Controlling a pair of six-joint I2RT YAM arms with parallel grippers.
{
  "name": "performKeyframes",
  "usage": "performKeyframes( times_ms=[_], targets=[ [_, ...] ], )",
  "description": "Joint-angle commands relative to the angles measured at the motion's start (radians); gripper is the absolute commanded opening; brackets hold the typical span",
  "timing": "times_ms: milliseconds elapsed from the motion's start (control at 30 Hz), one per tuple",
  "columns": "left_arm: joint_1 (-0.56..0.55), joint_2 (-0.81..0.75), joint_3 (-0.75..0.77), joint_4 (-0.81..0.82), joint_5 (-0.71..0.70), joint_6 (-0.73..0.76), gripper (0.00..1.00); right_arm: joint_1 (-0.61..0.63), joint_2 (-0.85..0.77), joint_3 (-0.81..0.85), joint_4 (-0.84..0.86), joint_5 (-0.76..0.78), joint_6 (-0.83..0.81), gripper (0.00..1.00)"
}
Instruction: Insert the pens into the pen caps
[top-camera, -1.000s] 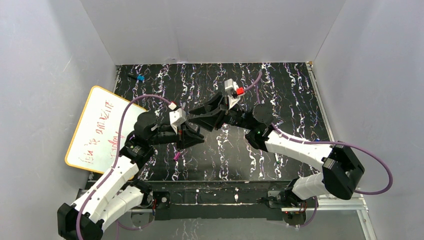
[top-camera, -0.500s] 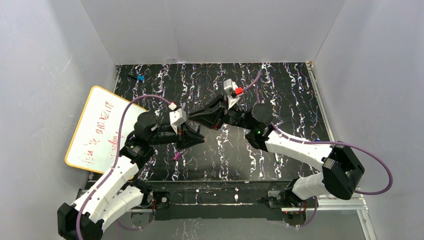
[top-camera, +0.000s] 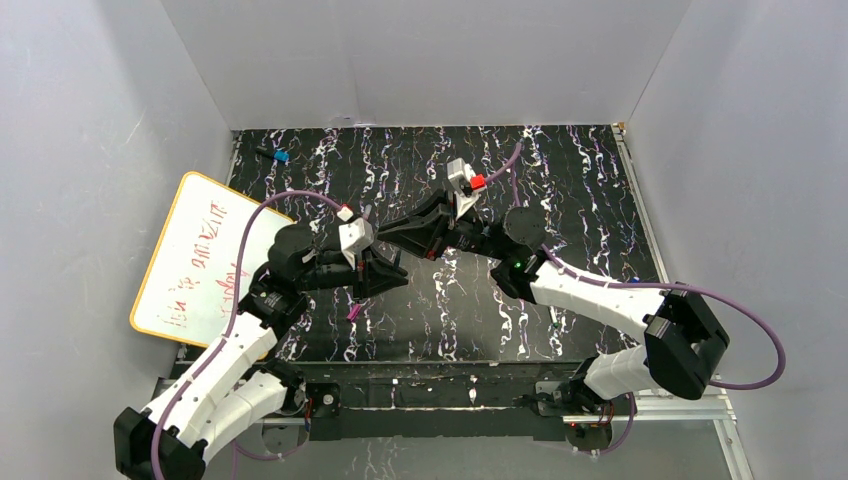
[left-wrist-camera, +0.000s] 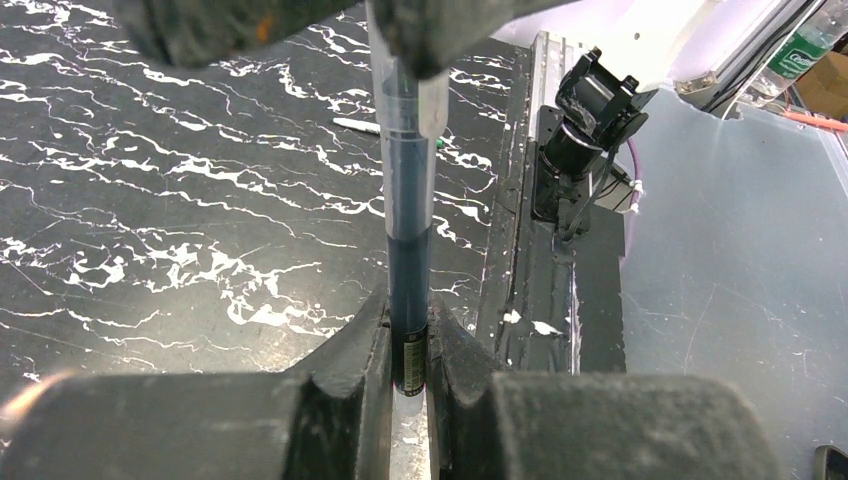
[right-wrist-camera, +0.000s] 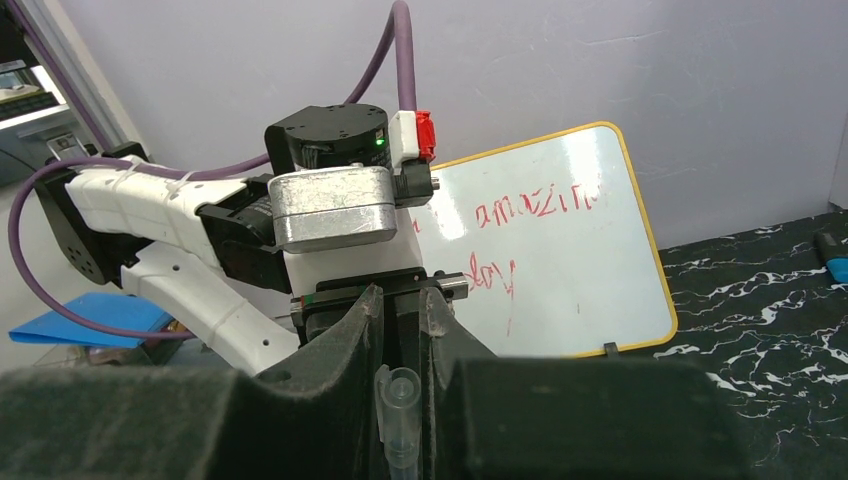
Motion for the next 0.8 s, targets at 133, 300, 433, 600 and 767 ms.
performKeyframes(
  times_ms=[133,300,433,600,767],
  targets=[
    [-0.002,-0.001,0.049,0.01,-0.028,0.028,0.0,0.007,-0.014,-0.05,0.006,-0.005,0.0,0.01],
    [-0.002,0.019,0.078,0.03,-0.048,0.029,0.0,0.021,-0.02,-0.097,0.013,0.01,0.0,0.01],
    [-0.001,0.023,0.084,0.093,-0.071,-0.001,0.0,0.031,-0.015,-0.125,0.037,0.019,0.008,0.01],
    [0.001,0.035,0.108,0.158,-0.086,-0.04,0.0,0.04,-0.004,-0.133,0.047,0.024,0.011,0.01],
    [0.016,0.067,0.157,0.171,-0.08,-0.064,0.0,0.052,0.007,-0.138,0.048,0.026,0.007,0.01]
  ],
)
